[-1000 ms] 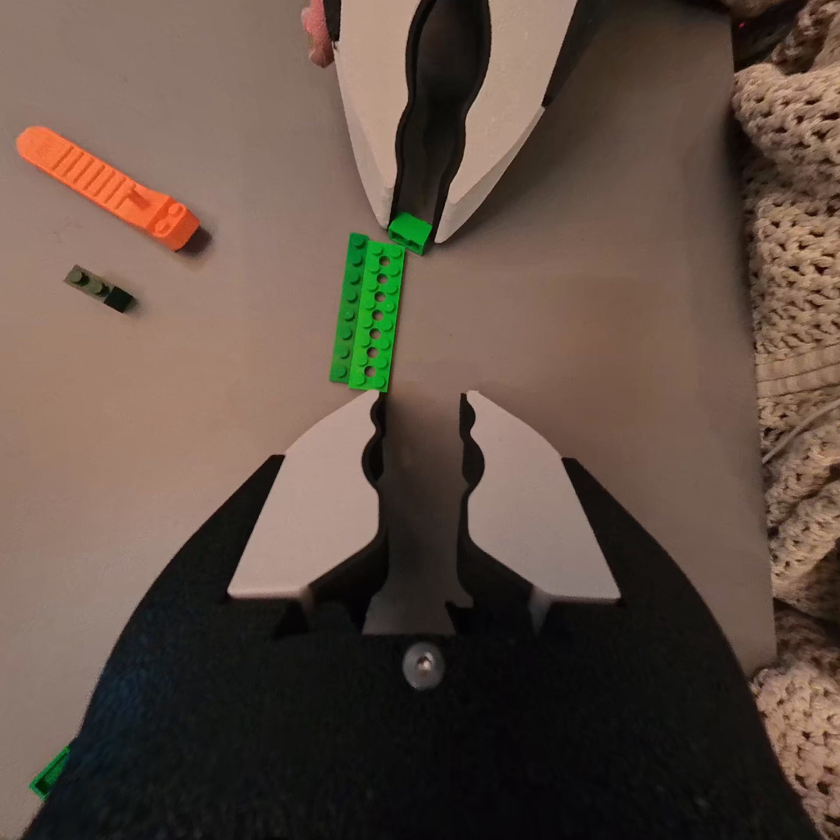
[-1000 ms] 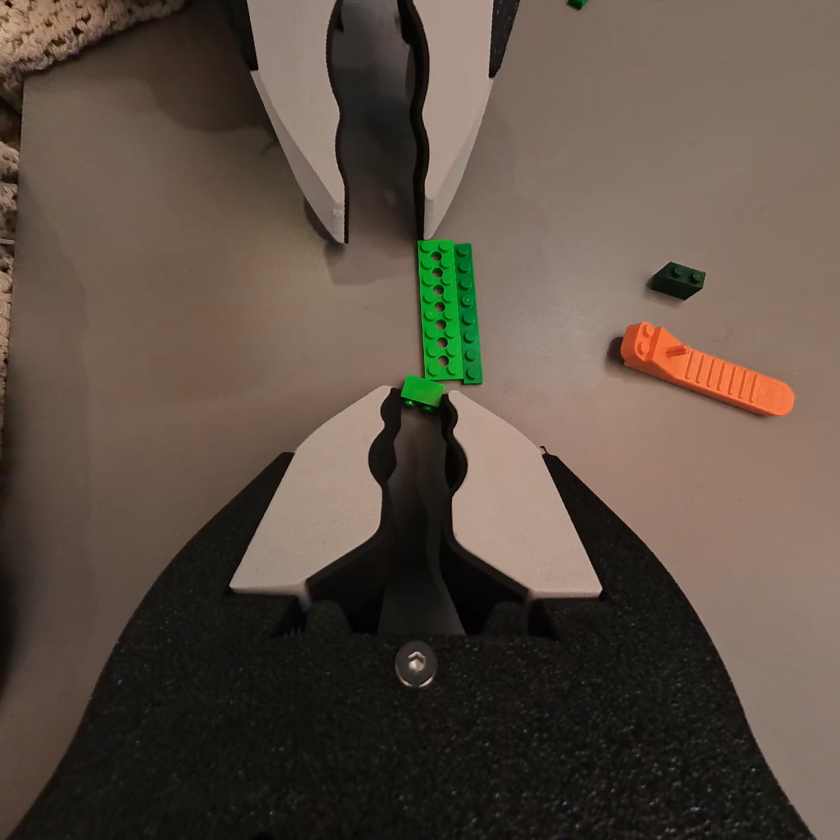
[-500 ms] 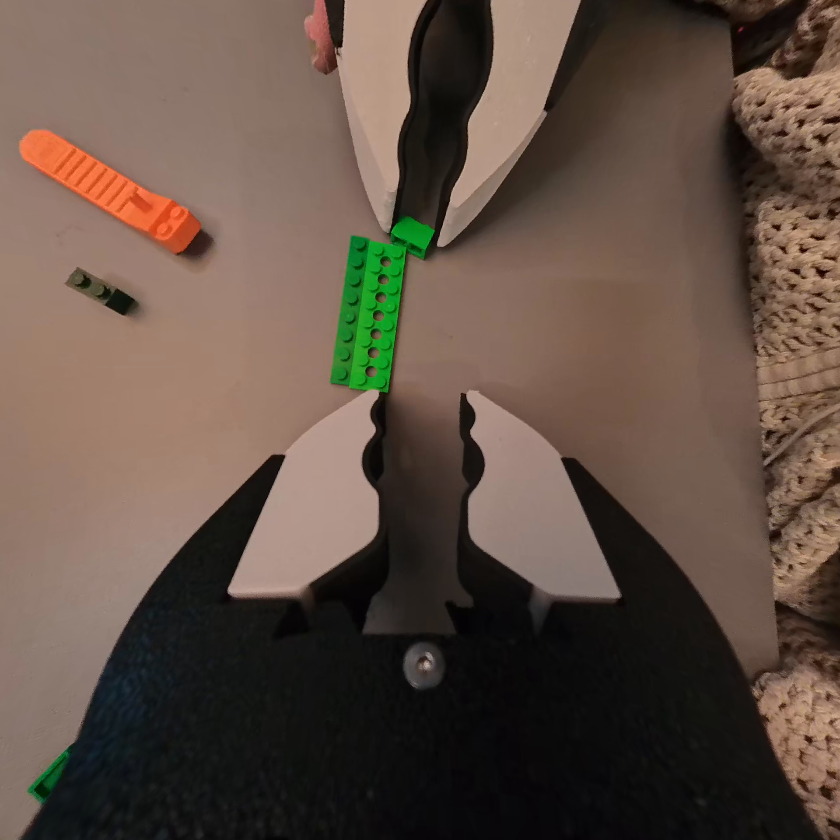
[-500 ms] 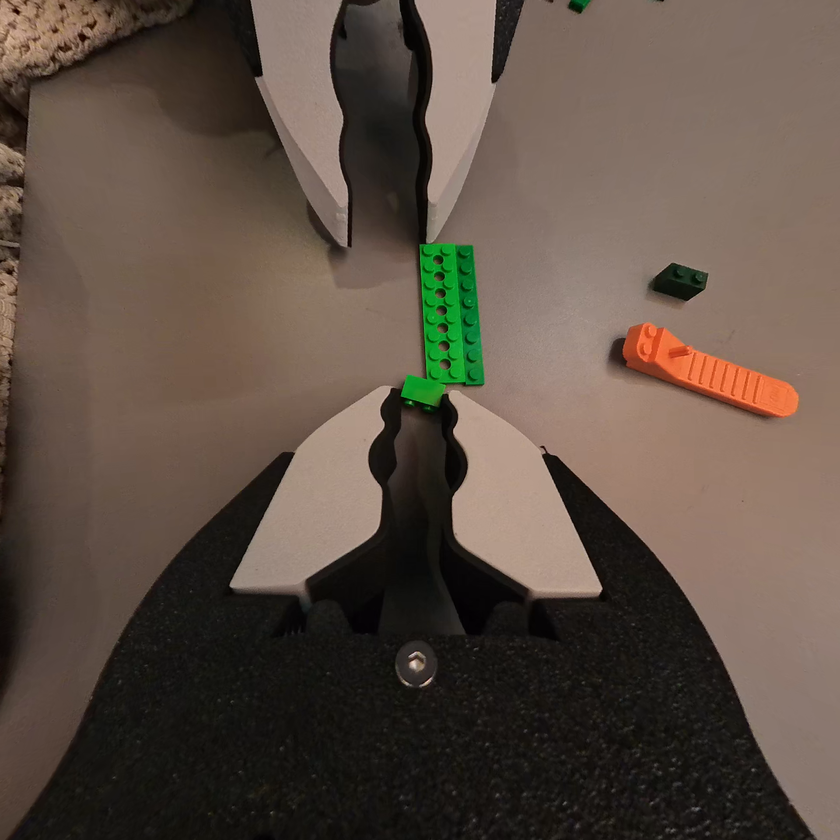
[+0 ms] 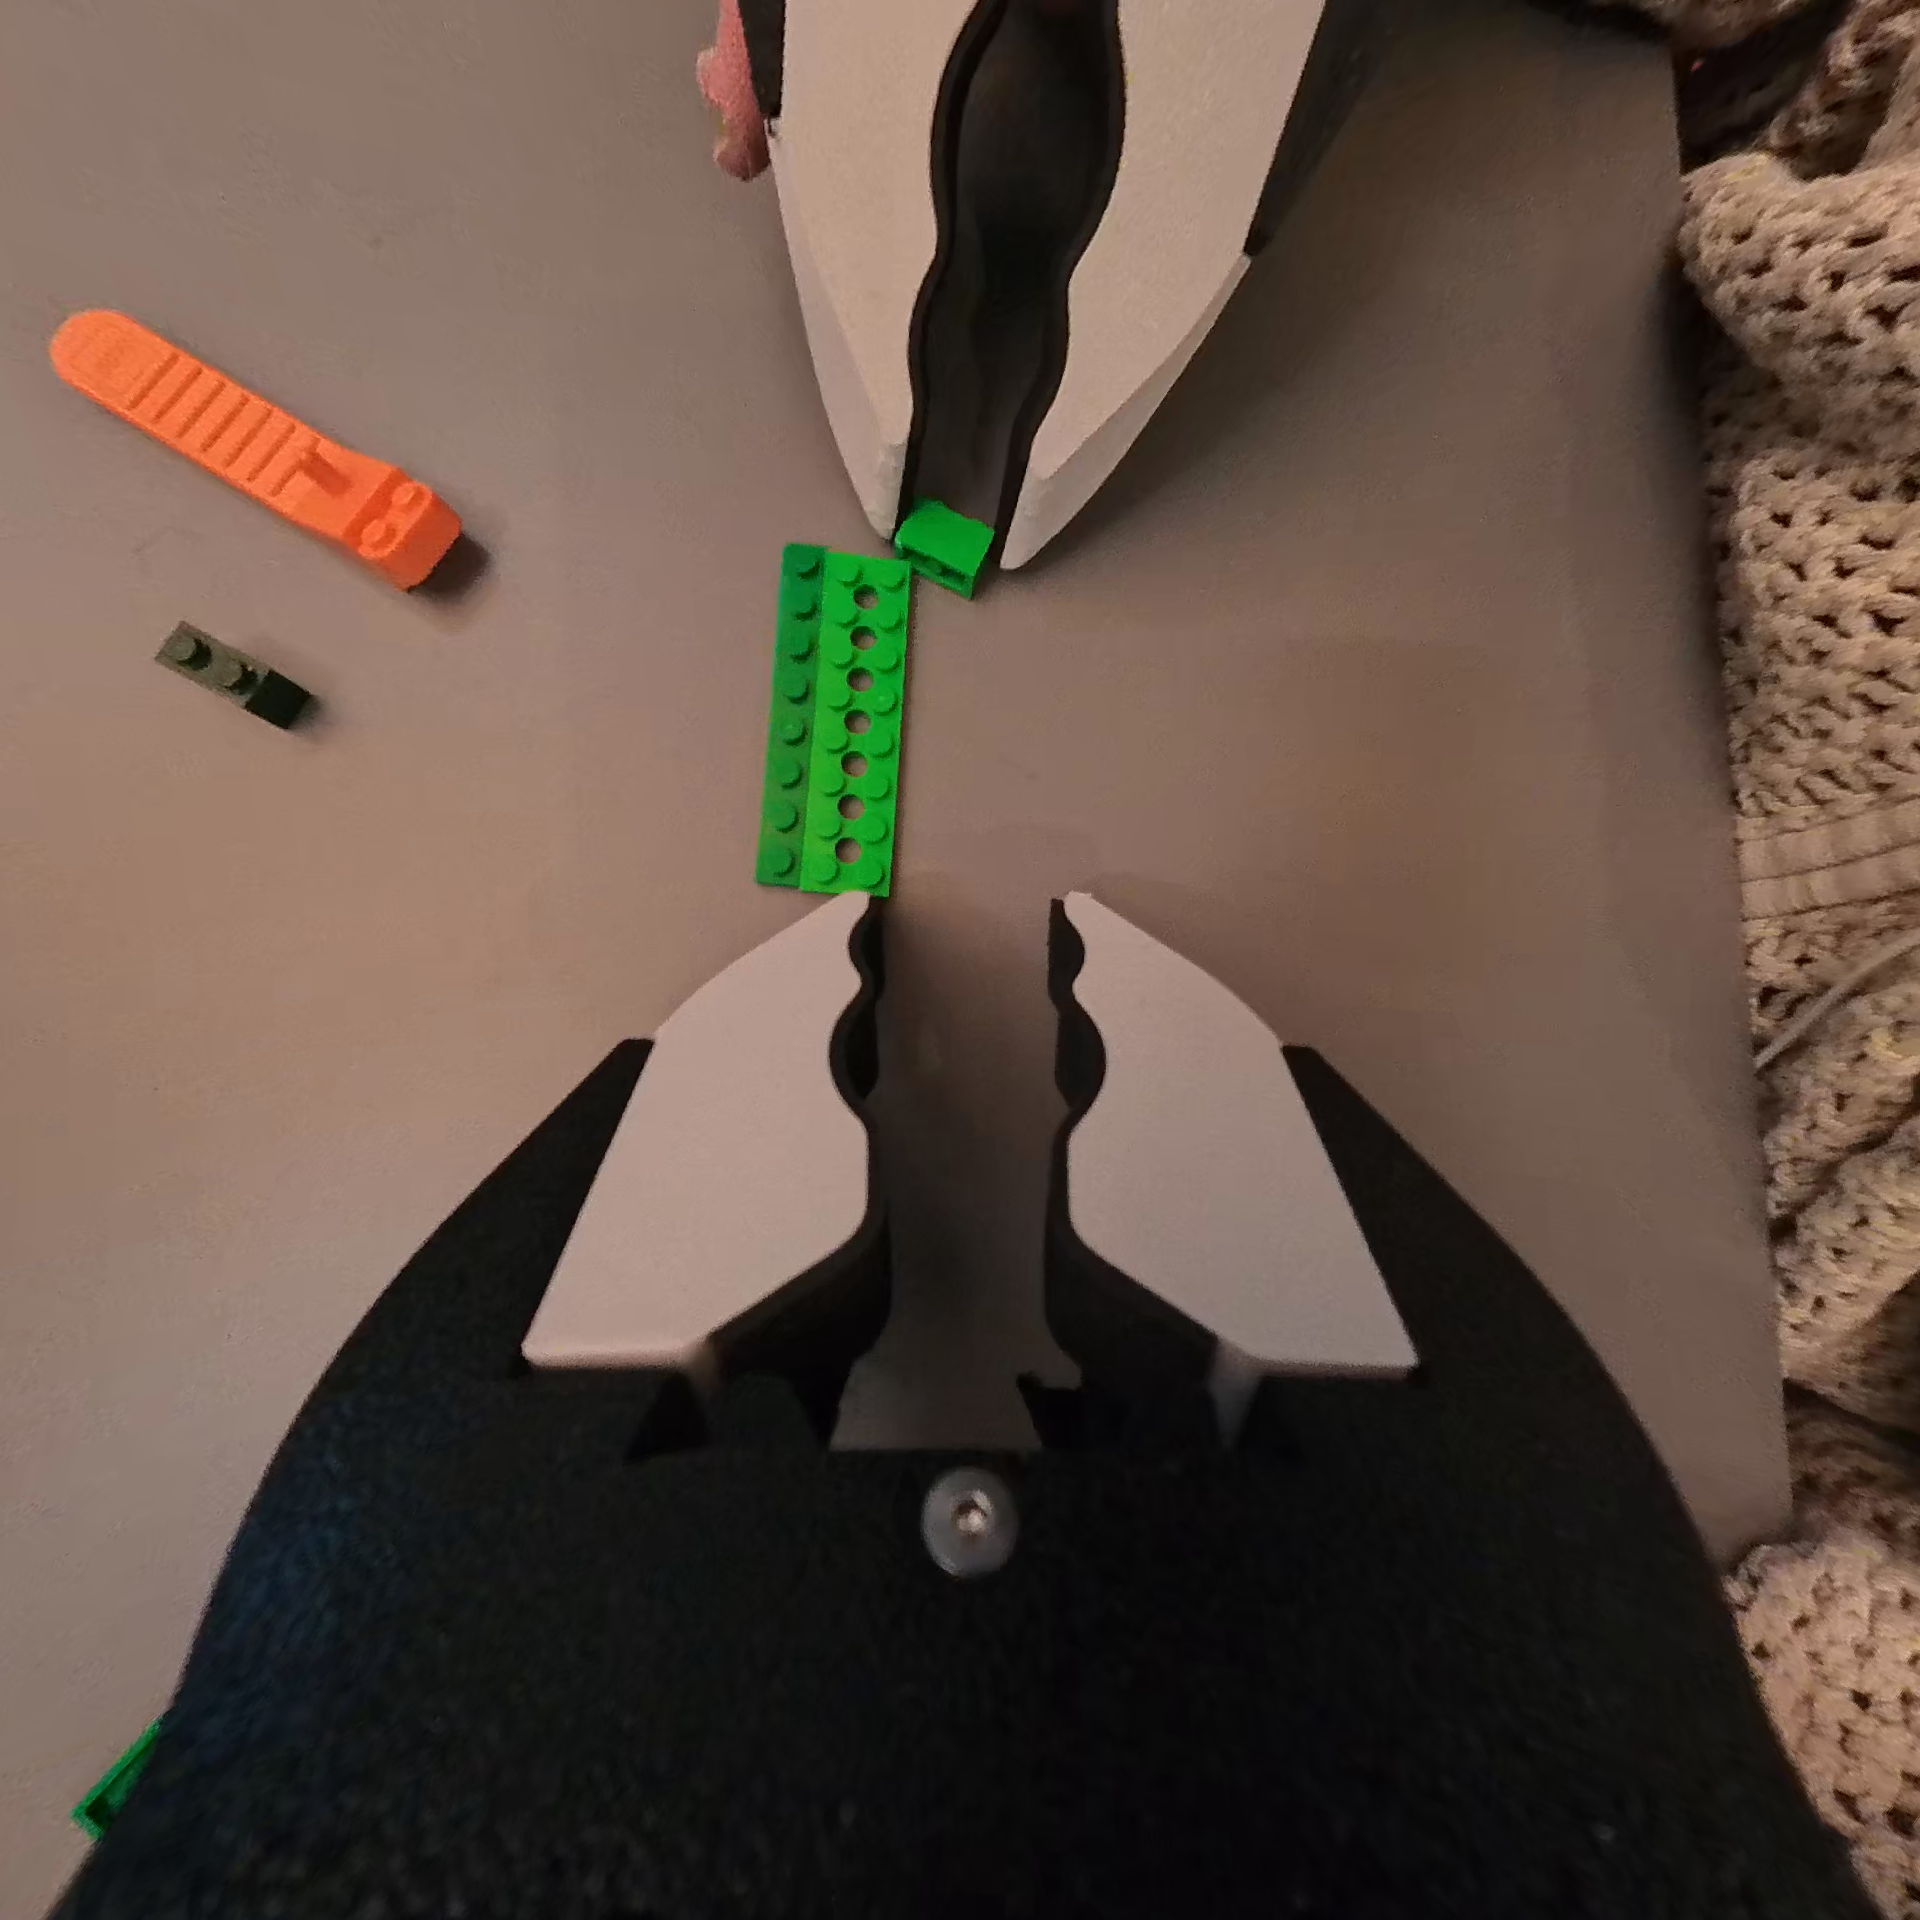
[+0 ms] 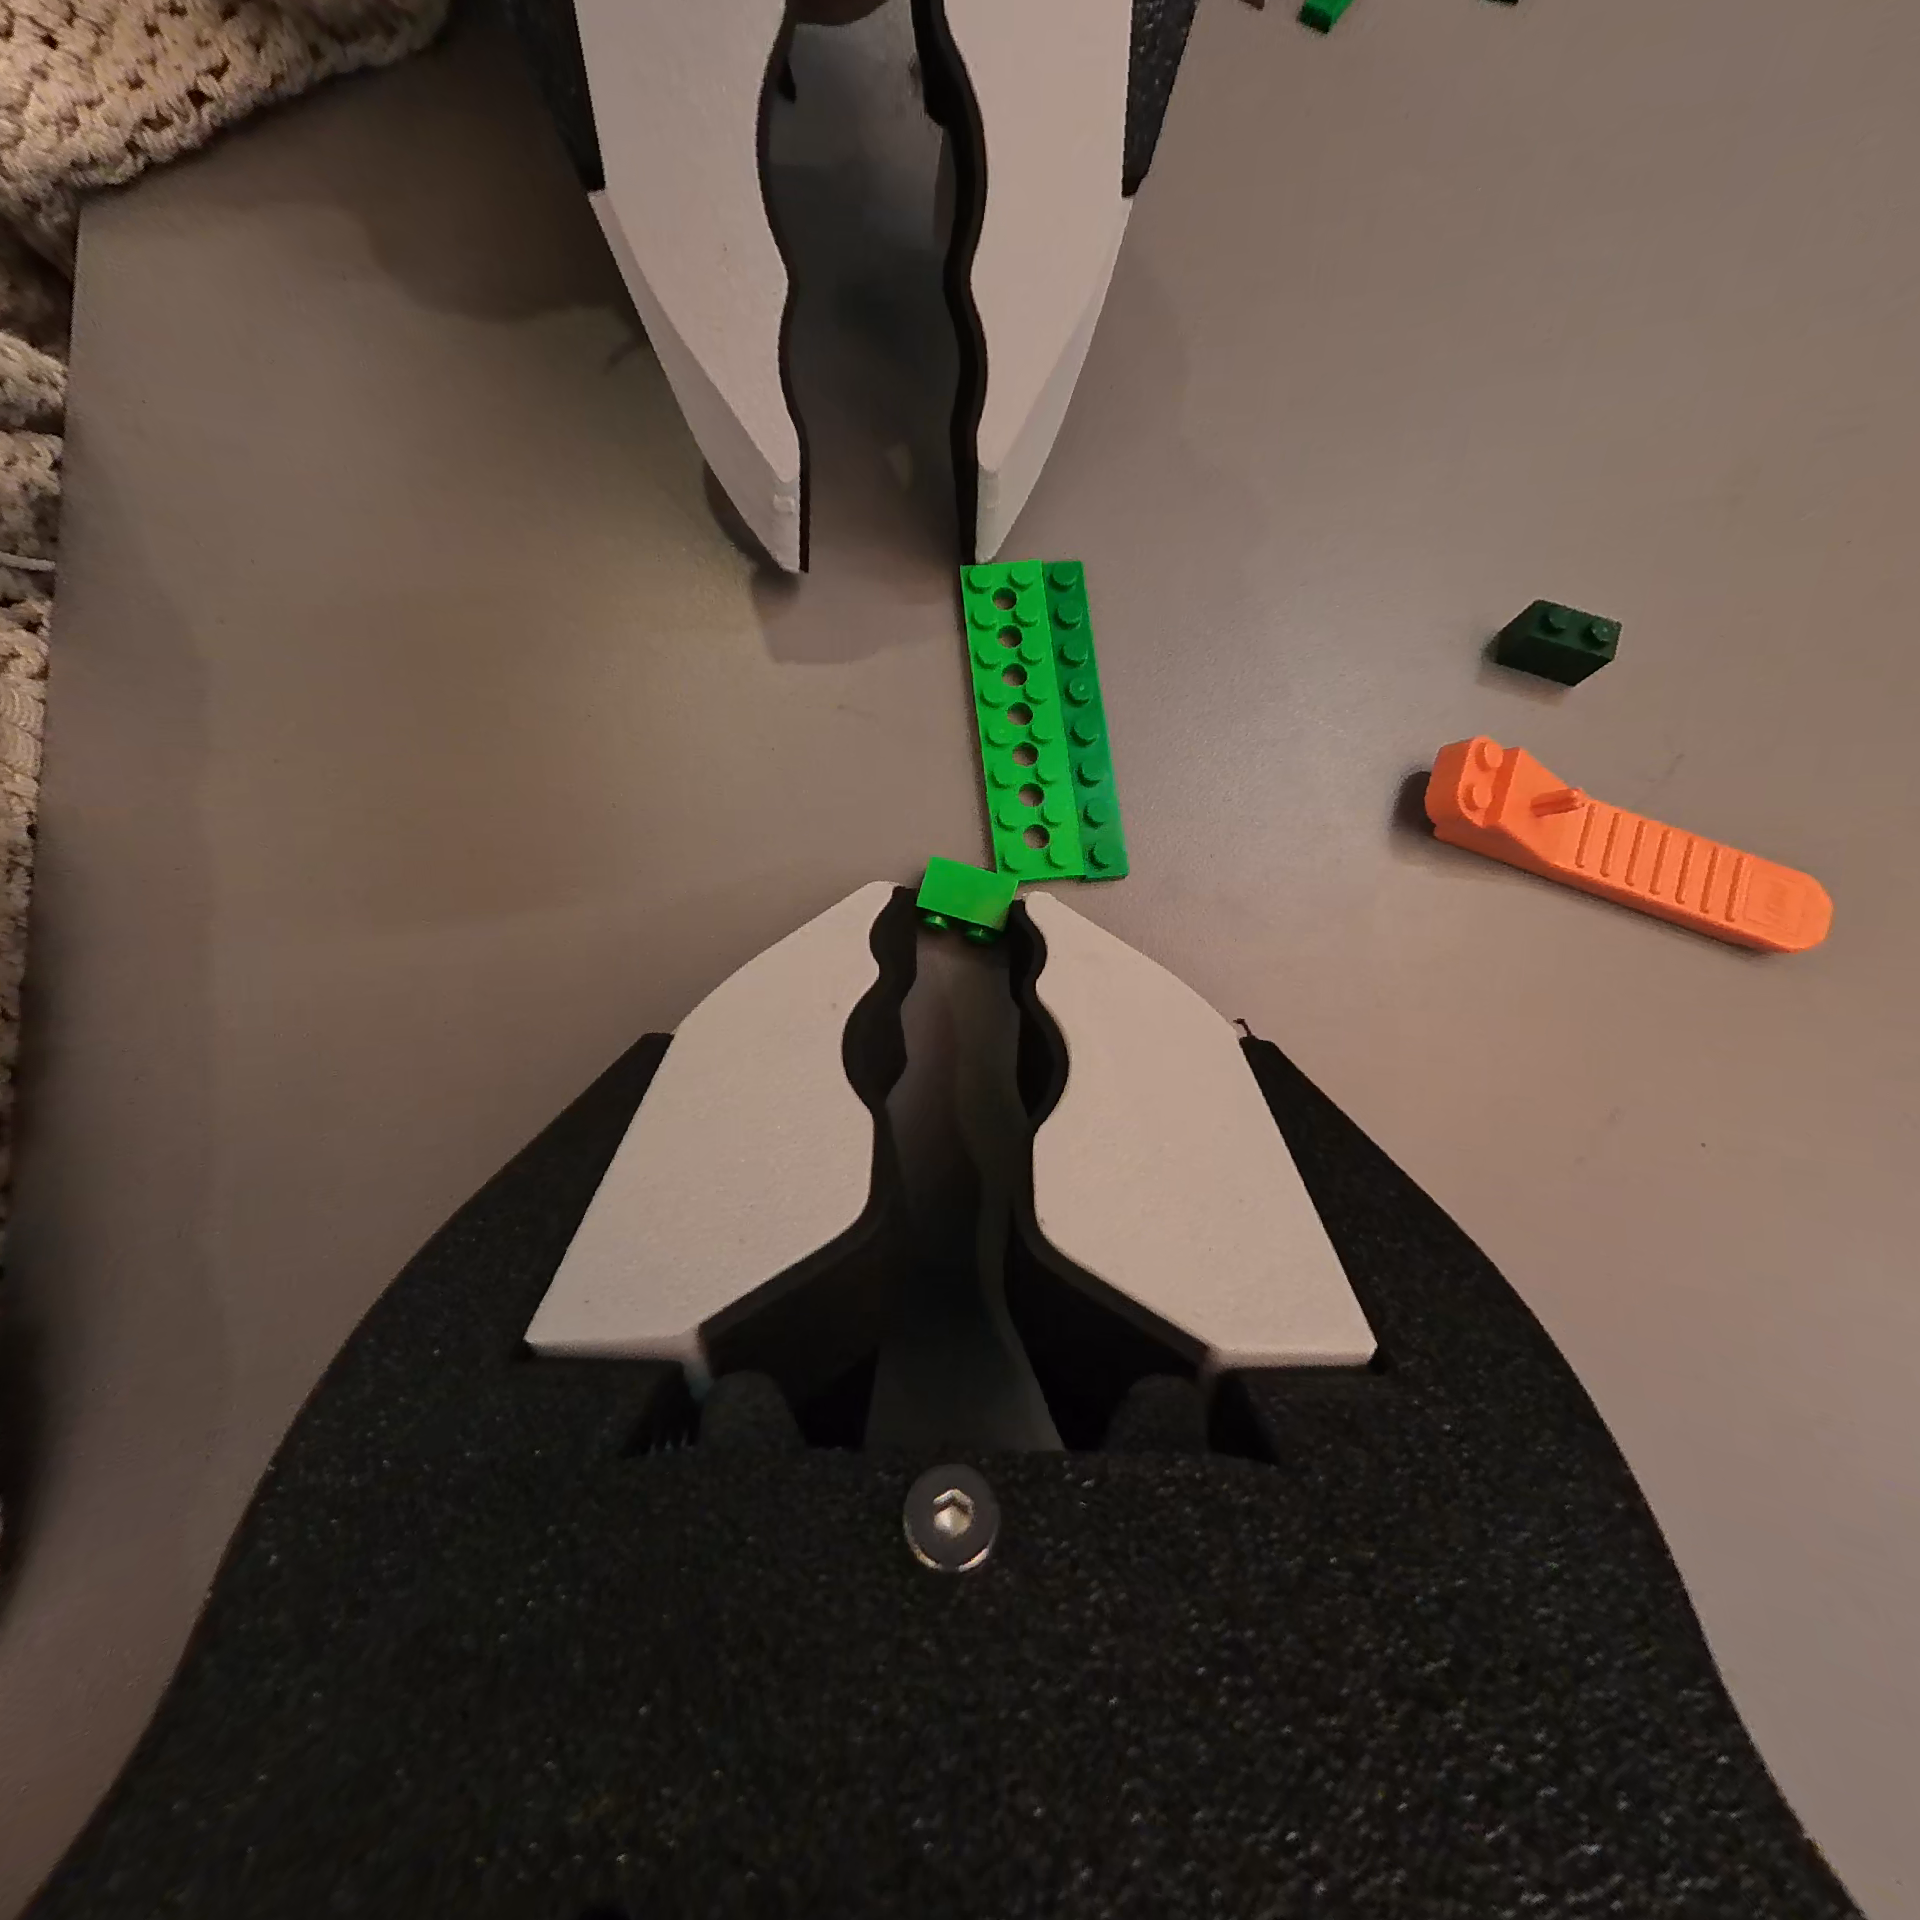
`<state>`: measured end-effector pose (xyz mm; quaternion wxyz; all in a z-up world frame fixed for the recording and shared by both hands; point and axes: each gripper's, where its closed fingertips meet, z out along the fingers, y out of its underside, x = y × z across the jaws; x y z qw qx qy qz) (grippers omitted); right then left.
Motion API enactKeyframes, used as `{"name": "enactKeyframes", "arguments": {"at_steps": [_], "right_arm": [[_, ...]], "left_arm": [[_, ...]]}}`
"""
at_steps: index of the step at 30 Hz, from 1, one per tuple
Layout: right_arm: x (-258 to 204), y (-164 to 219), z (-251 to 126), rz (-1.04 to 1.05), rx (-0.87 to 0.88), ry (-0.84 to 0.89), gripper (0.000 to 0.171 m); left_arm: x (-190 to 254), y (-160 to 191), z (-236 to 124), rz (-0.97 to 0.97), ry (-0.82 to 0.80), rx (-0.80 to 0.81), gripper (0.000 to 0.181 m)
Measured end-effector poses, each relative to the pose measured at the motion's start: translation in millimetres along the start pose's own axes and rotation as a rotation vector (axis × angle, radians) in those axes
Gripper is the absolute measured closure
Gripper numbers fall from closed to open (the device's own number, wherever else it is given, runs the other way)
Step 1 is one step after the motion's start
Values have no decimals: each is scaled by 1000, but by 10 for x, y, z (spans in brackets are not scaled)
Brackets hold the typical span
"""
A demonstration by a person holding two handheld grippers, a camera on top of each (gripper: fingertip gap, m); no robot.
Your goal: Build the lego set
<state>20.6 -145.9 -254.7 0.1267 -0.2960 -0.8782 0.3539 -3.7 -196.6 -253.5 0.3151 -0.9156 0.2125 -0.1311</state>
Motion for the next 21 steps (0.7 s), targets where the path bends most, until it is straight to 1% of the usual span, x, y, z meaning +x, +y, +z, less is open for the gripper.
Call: {"name": "enactKeyframes", "arguments": {"at_steps": [11, 14, 15, 17, 19, 21], "right_arm": [[-4, 4, -4, 2, 3, -6, 154], [10, 3, -19, -24, 9, 16, 155], [7, -25, -35, -51, 26, 28, 154], [12, -150, -89, -121, 91, 77, 154], [30, -282, -165, -217, 150, 155, 155], [70, -387, -246, -318, 197, 263, 155]], "left_arm": [[10, 13, -11, 2, 1, 1, 151], [18, 68, -62, 6, -2, -23, 151], [4, 58, -90, 7, -12, -11, 151], [33, -74, -136, -8, 8, 70, 151], [30, -243, -154, -54, 8, 154, 152], [81, -394, -152, -90, 45, 229, 150]]}}
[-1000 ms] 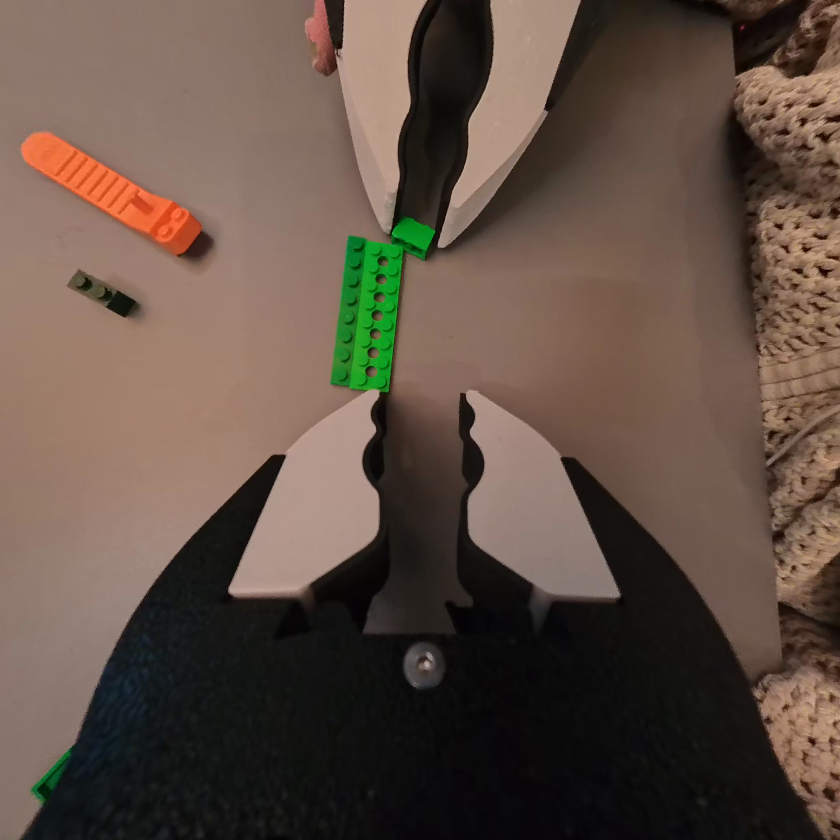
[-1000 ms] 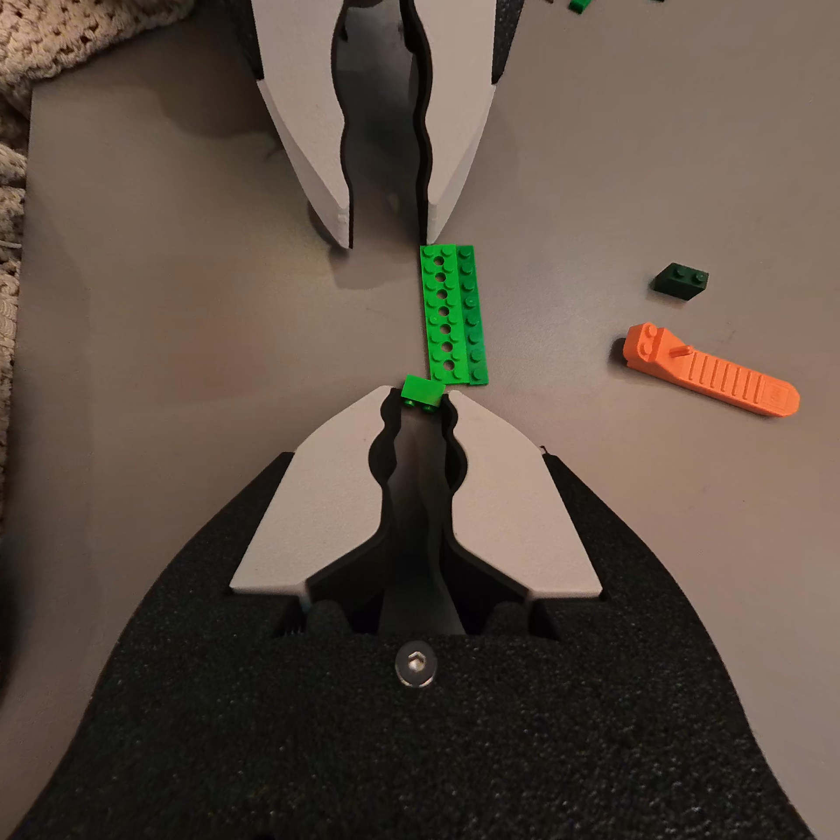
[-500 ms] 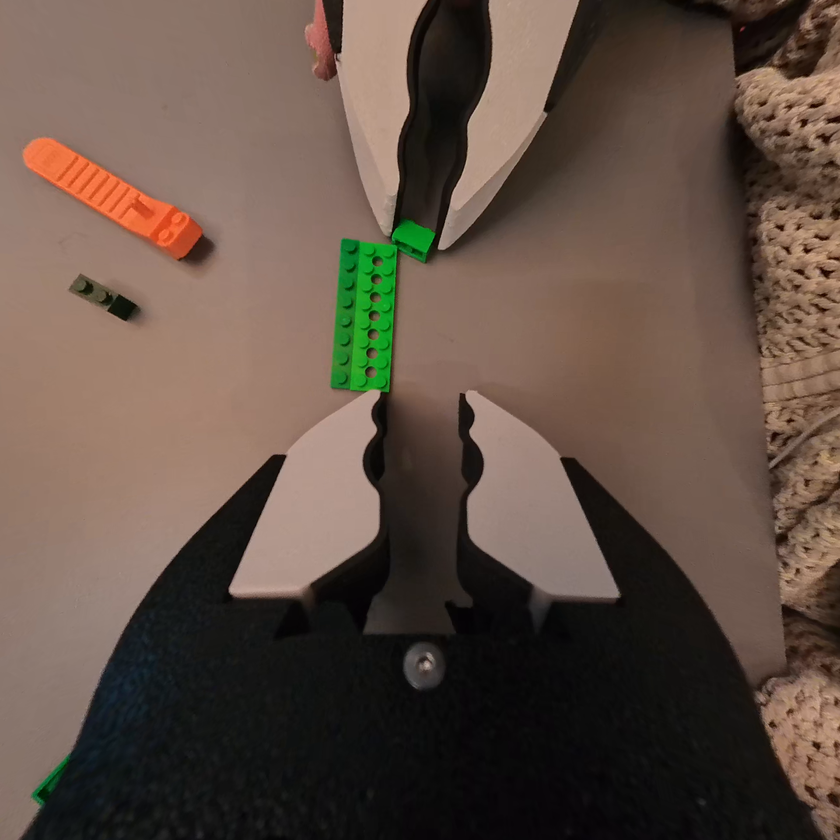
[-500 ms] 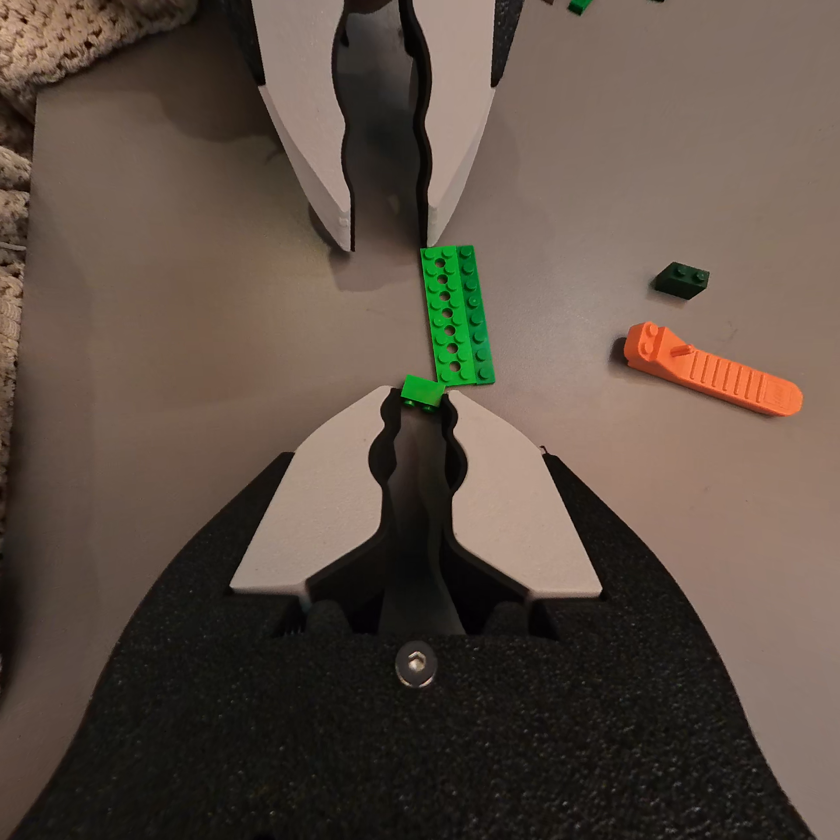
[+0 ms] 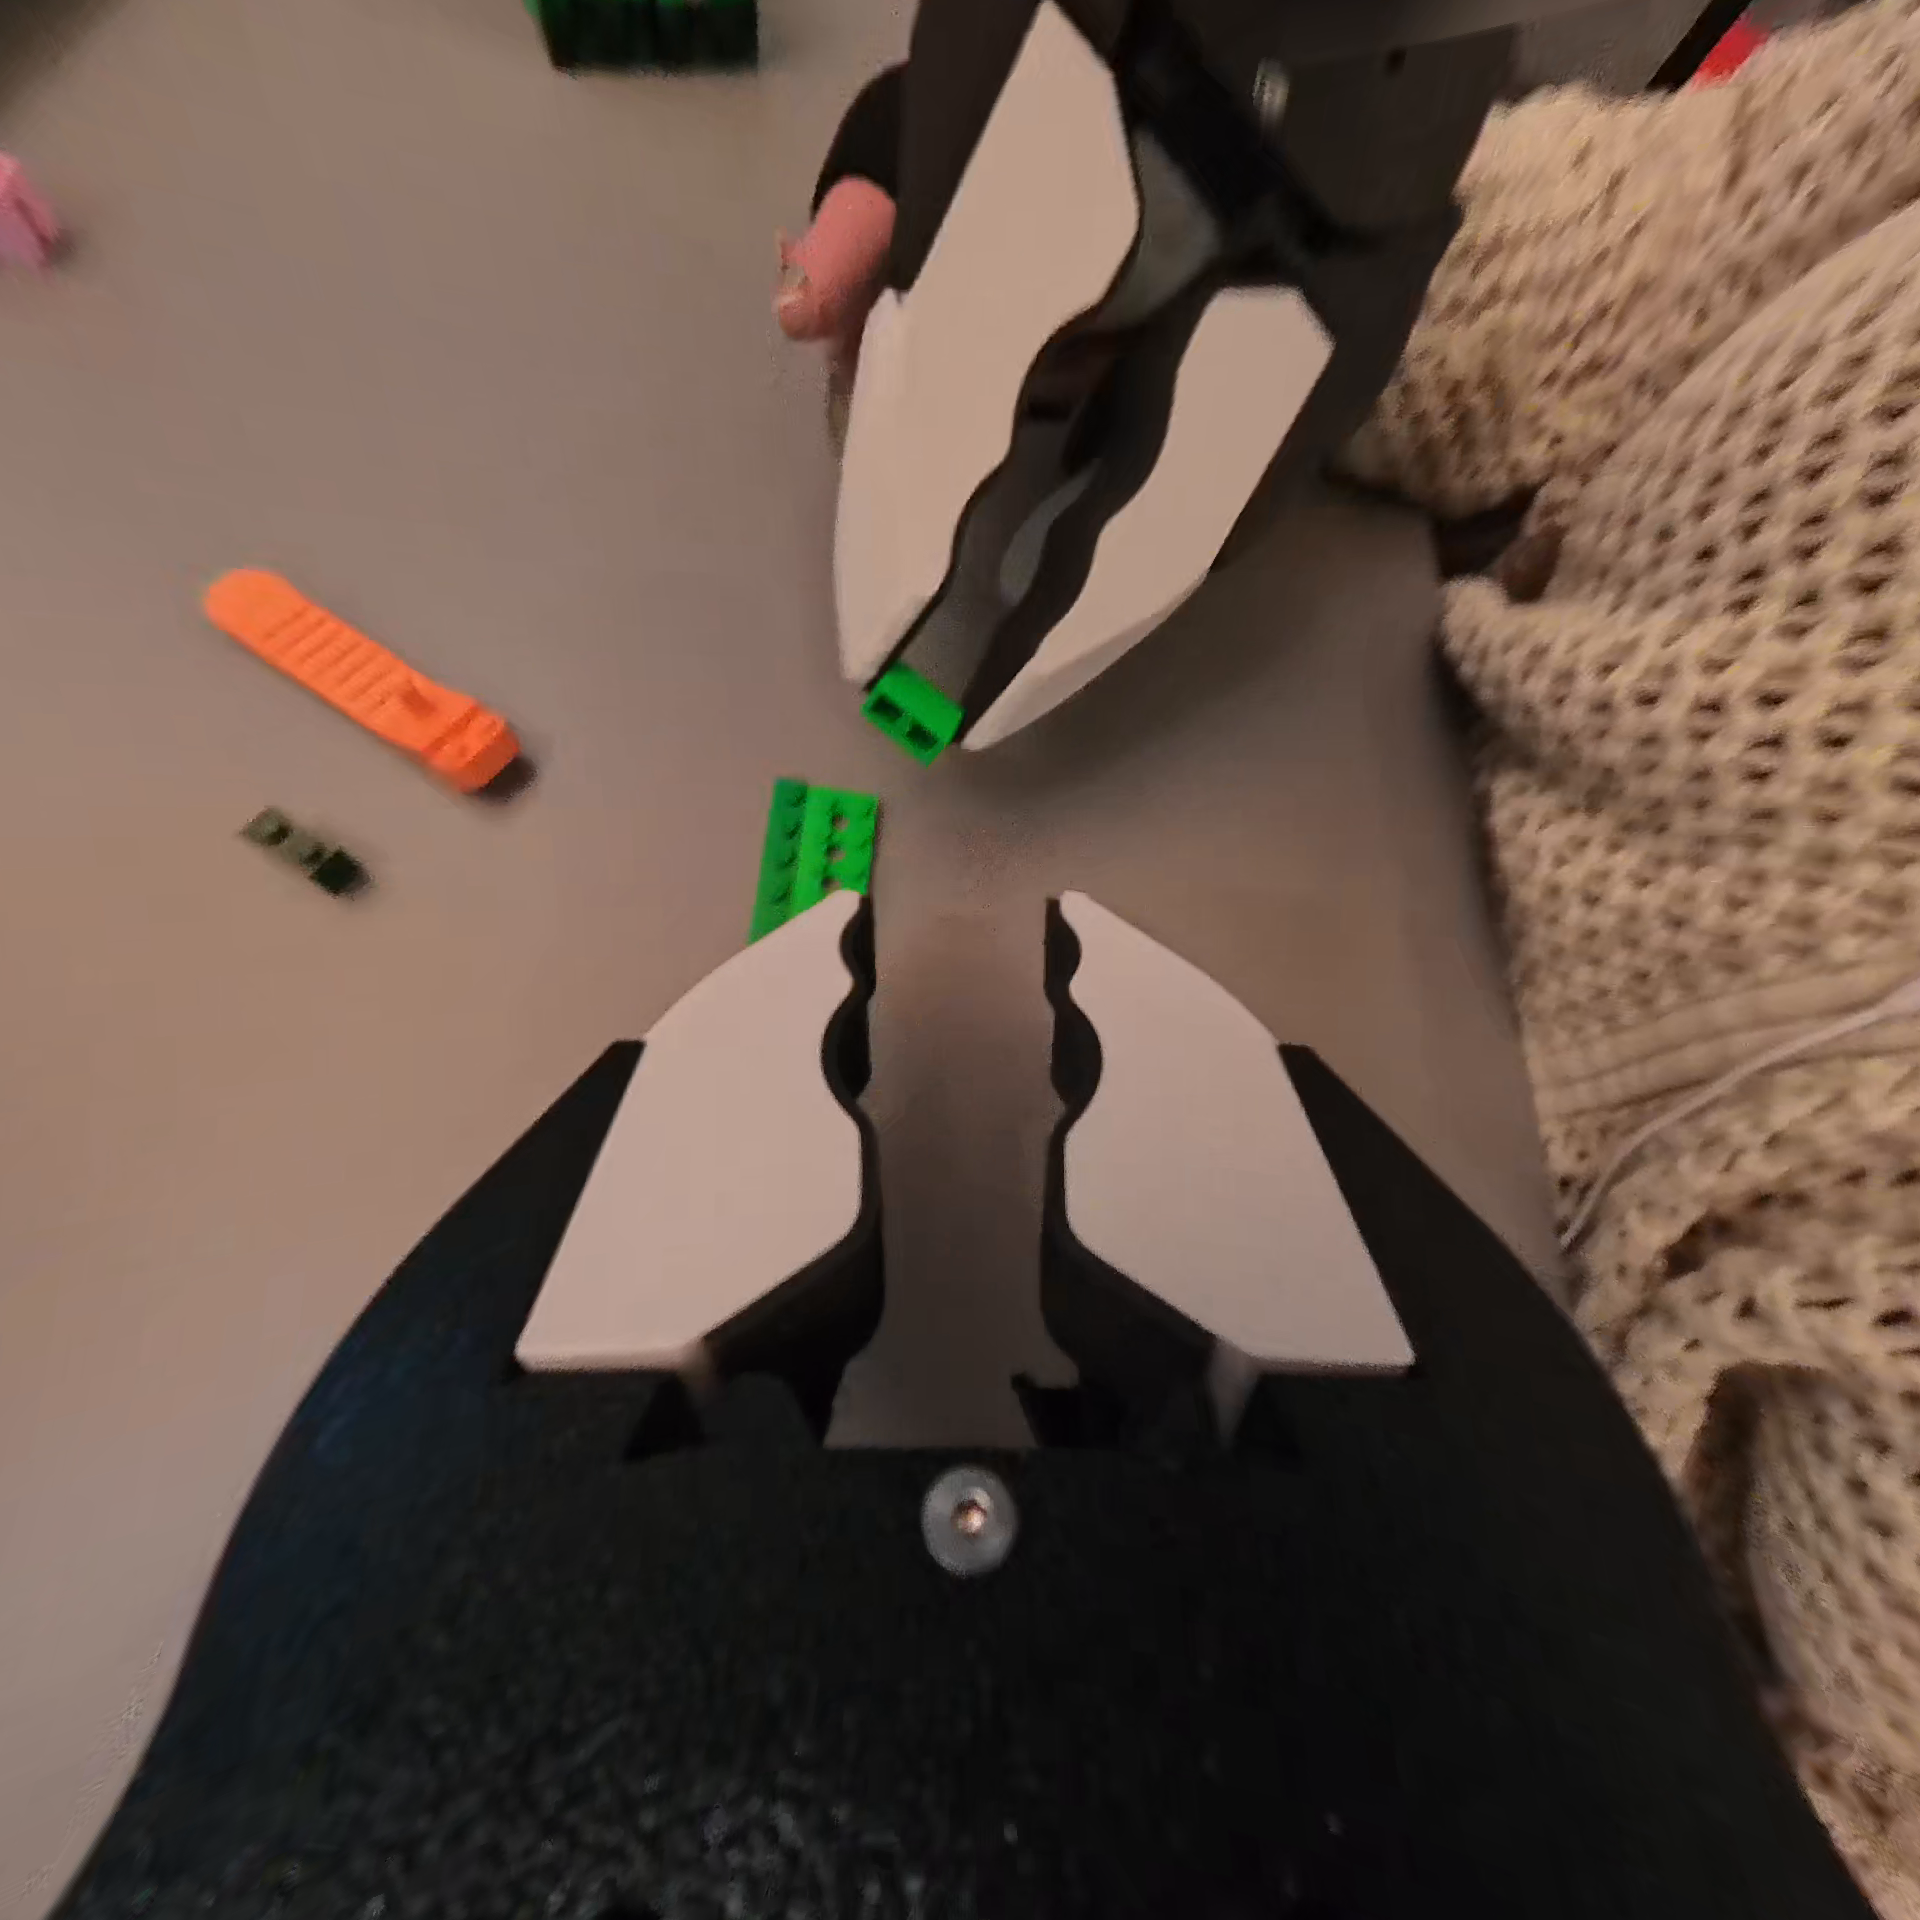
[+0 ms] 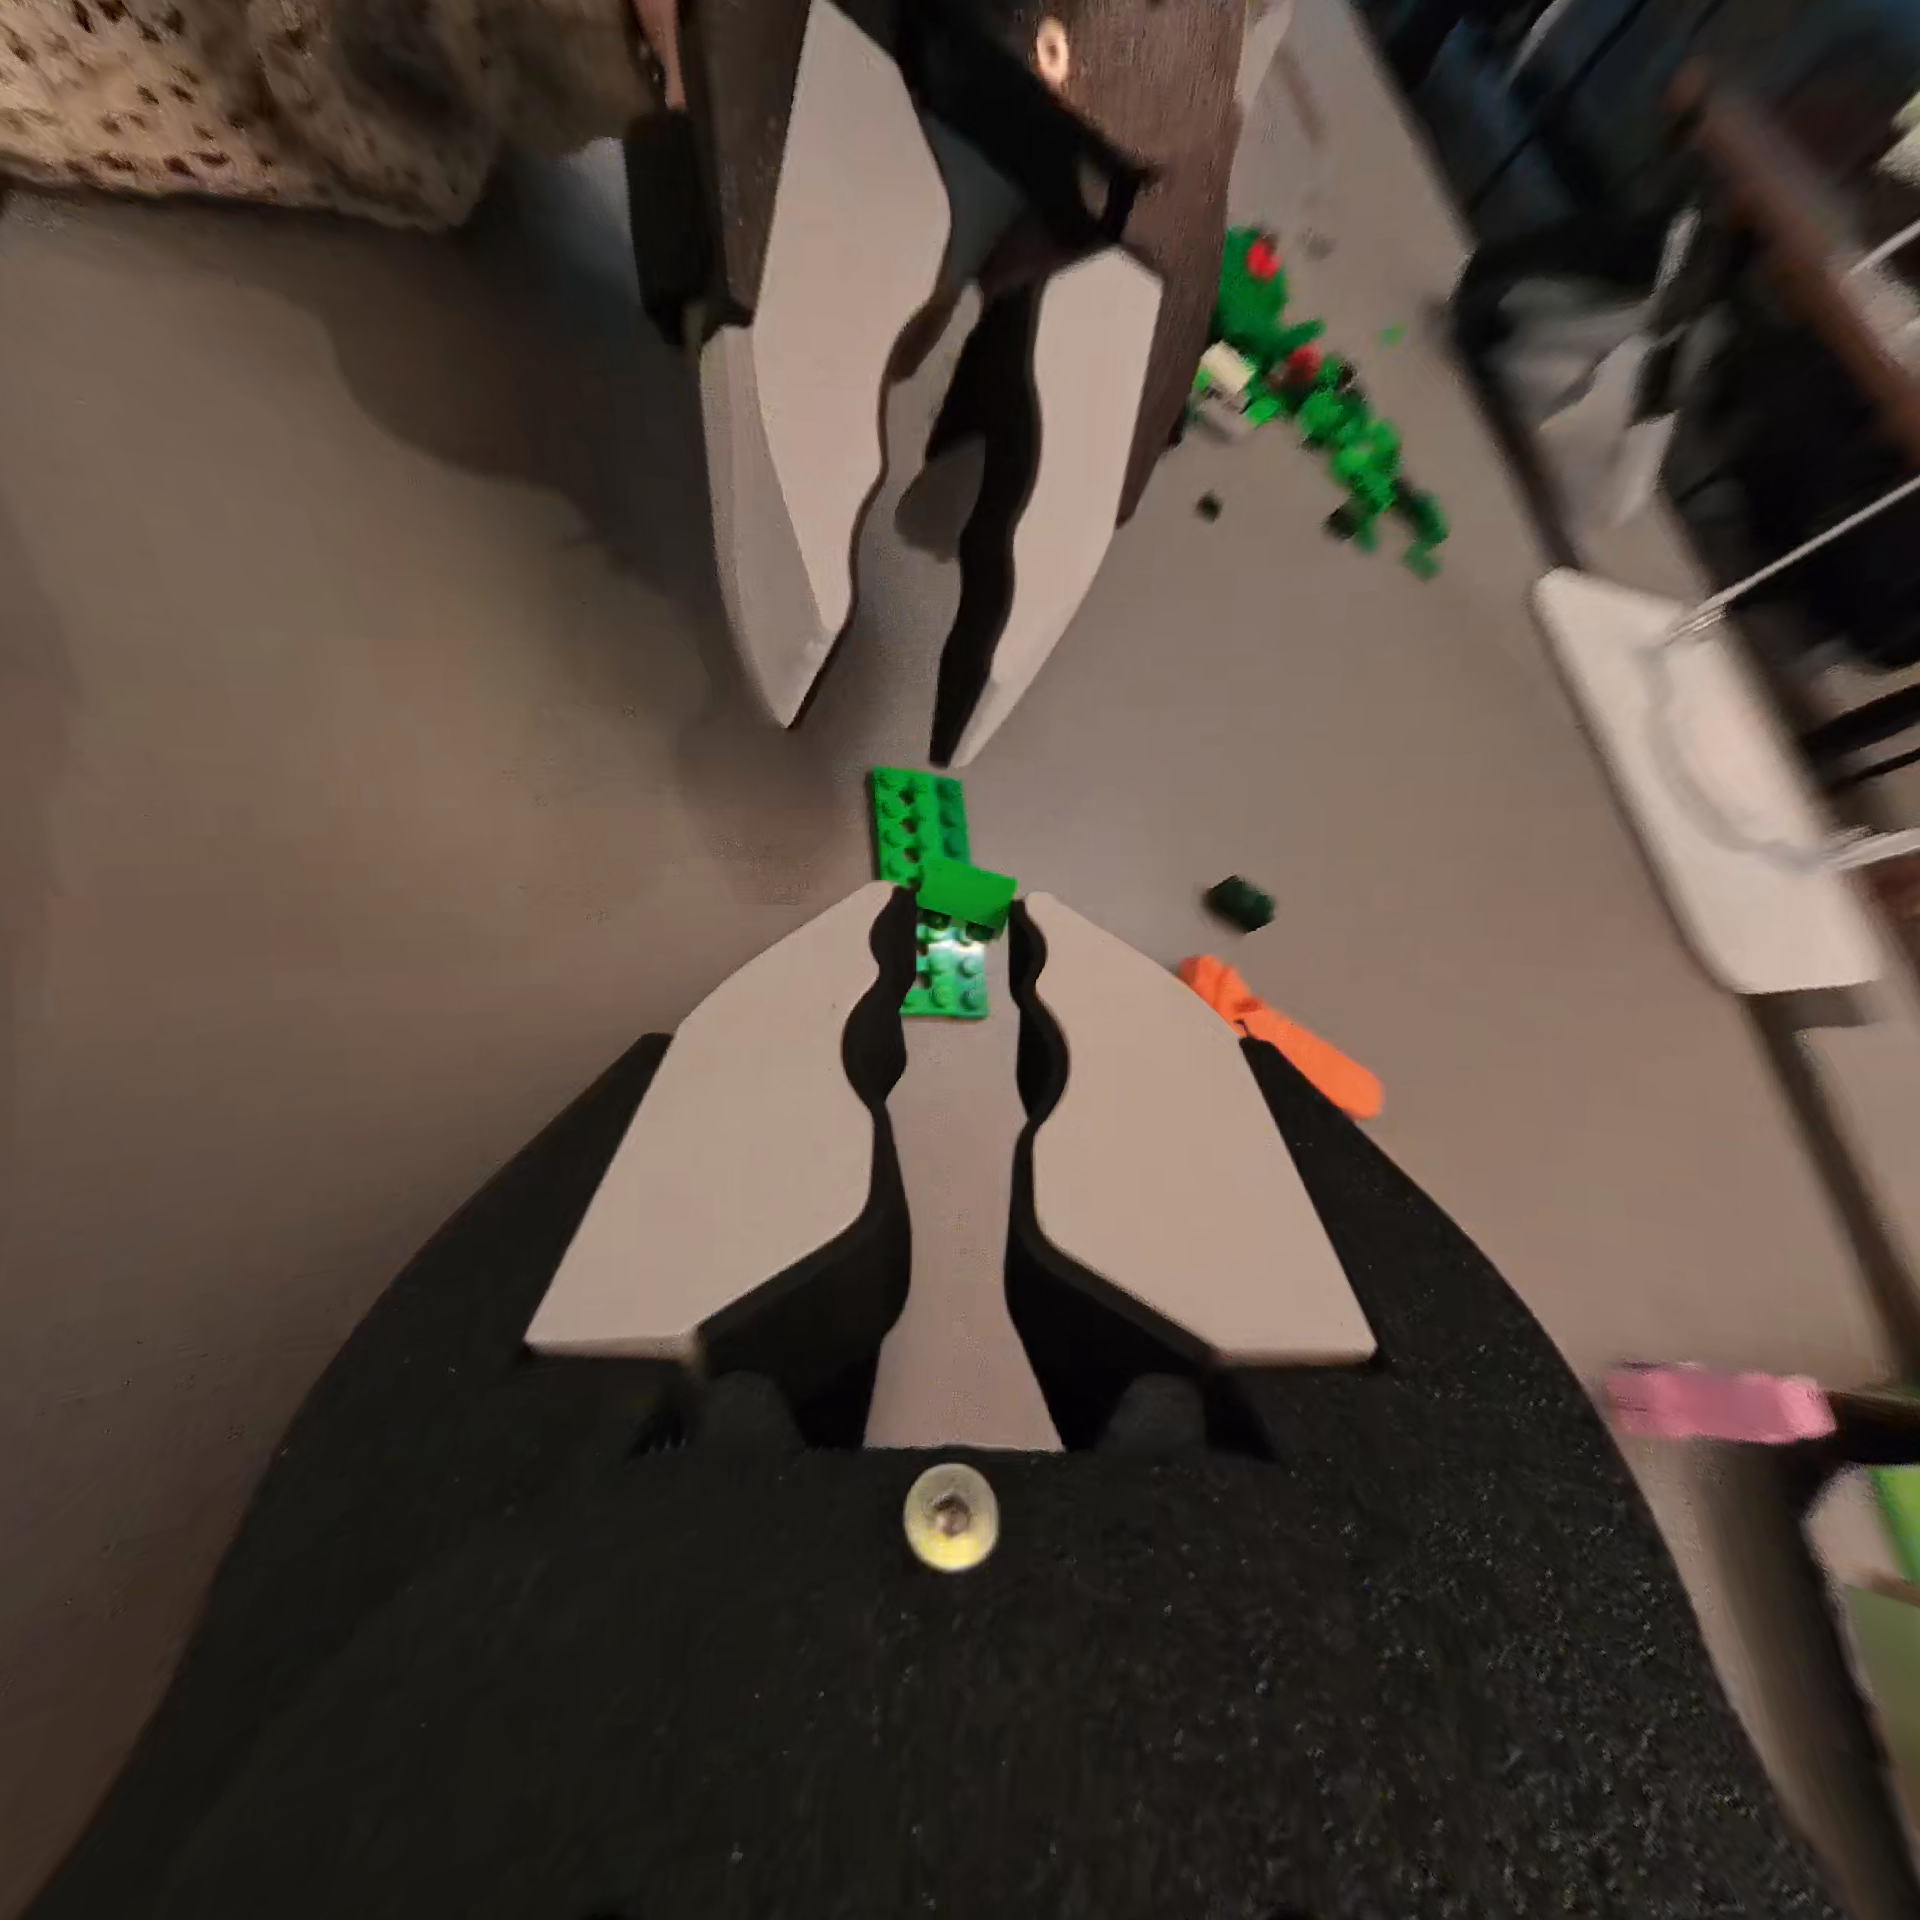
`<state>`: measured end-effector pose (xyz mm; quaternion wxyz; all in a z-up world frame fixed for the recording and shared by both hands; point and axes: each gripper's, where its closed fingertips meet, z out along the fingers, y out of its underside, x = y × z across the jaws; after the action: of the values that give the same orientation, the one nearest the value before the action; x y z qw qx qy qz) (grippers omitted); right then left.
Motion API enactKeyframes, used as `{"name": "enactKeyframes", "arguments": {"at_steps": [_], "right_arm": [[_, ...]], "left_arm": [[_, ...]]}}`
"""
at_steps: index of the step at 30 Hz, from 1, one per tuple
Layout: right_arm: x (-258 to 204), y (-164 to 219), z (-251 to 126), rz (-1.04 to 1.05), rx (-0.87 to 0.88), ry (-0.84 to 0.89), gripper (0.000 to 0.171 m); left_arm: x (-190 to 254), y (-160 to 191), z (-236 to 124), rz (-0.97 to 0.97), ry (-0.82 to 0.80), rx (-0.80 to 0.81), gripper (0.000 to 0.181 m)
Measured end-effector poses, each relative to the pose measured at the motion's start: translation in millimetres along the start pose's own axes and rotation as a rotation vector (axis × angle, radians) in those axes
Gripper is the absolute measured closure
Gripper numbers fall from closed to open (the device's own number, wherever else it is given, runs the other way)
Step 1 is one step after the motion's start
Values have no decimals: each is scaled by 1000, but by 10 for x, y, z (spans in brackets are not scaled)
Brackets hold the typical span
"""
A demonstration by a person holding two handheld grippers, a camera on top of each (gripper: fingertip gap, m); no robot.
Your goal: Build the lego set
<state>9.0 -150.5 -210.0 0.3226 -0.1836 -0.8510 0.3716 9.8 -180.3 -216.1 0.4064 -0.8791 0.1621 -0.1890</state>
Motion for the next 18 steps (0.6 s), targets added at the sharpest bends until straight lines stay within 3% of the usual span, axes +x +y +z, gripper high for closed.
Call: {"name": "enactKeyframes", "arguments": {"at_steps": [9, 18], "right_arm": [[91, -210, -94, -274, 66, 218, 155], [59, -240, -85, -290, 73, 217, 155]], "left_arm": [[-26, -492, -134, -312, 134, 373, 156], [-10, -408, 12, -298, 124, 311, 161]]}}
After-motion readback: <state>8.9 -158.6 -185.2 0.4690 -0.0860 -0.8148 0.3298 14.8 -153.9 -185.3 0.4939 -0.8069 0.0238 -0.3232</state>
